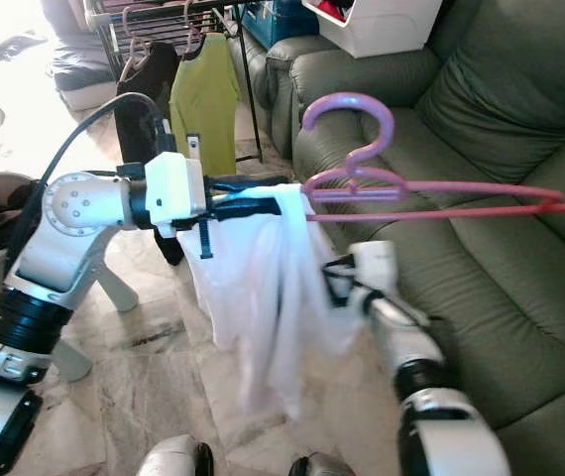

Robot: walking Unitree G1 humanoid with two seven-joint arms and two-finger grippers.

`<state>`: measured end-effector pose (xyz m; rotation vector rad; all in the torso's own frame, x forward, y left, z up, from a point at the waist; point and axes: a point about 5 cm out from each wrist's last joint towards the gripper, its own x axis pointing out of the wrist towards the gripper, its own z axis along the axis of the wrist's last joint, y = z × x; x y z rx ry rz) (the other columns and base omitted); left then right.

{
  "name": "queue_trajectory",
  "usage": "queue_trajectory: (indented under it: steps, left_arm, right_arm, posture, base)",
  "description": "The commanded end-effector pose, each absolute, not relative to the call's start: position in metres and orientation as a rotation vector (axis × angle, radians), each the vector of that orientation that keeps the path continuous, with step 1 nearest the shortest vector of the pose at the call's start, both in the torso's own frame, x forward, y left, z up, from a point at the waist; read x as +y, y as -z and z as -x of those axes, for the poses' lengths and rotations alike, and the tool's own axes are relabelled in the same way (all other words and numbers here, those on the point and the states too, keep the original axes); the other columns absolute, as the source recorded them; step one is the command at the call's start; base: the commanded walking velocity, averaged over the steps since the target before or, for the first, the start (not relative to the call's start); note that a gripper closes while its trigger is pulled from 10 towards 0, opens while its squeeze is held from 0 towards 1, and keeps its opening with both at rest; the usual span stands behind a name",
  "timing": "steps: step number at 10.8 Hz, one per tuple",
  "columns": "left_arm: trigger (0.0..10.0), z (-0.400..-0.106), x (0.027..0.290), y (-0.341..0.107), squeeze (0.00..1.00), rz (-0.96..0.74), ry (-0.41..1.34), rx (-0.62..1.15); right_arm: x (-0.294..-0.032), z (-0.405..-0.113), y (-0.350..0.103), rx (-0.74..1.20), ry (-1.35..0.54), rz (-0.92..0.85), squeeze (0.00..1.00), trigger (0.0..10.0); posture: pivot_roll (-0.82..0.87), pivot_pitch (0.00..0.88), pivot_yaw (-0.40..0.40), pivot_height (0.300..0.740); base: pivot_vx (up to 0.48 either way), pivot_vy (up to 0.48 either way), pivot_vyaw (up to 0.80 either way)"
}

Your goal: Hang hanger

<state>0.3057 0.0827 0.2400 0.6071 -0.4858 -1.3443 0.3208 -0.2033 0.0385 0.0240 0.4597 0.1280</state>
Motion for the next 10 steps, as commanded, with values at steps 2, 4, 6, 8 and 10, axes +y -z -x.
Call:
queue_trajectory:
  steps: [2, 4, 6, 8, 10]
  left_arm:
    - [0.0, -0.311, 0.101, -0.271, 0.0, -0.633, 1.21, -0.62]
    - [0.0, -0.322, 0.119, -0.26, 0.0, -0.661, 1.15, -0.55]
    - [0.0, -0.328, 0.139, -0.237, 0.0, -0.701, 1.126, -0.425]
    - [0.0, -0.335, 0.155, -0.211, 0.0, -0.628, 1.063, -0.322]
    - [0.0, -0.337, 0.166, -0.187, 0.0, -0.553, 1.009, -0.234]
  right_arm:
    - [-0.258, -0.306, -0.033, 0.519, 0.178, -0.014, 0.0, 10.0]
    - [-0.288, -0.3, -0.042, 0.477, 0.301, -0.03, 0.0, 0.0]
    - [-0.315, -0.302, -0.064, 0.374, 0.411, -0.052, 0.0, 0.0]
    - [-0.333, -0.312, -0.102, 0.192, 0.495, -0.058, 0.0, 0.0]
    - [-0.332, -0.321, -0.128, 0.036, 0.475, -0.033, 0.0, 0.0]
  posture:
    - [-0.01, 0.025, -0.042, 0.74]
    - [-0.02, 0.024, -0.039, 0.74]
    - [-0.03, 0.024, -0.033, 0.74]
    - [-0.04, 0.015, -0.029, 0.74]
    - [-0.04, 0.01, -0.03, 0.74]
  base:
    - [0.0, 0.0, 0.0]
    - [0.0, 0.0, 0.0]
    - [0.0, 0.0, 0.0]
    - [0.0, 0.0, 0.0]
    - [0.0, 0.0, 0.0]
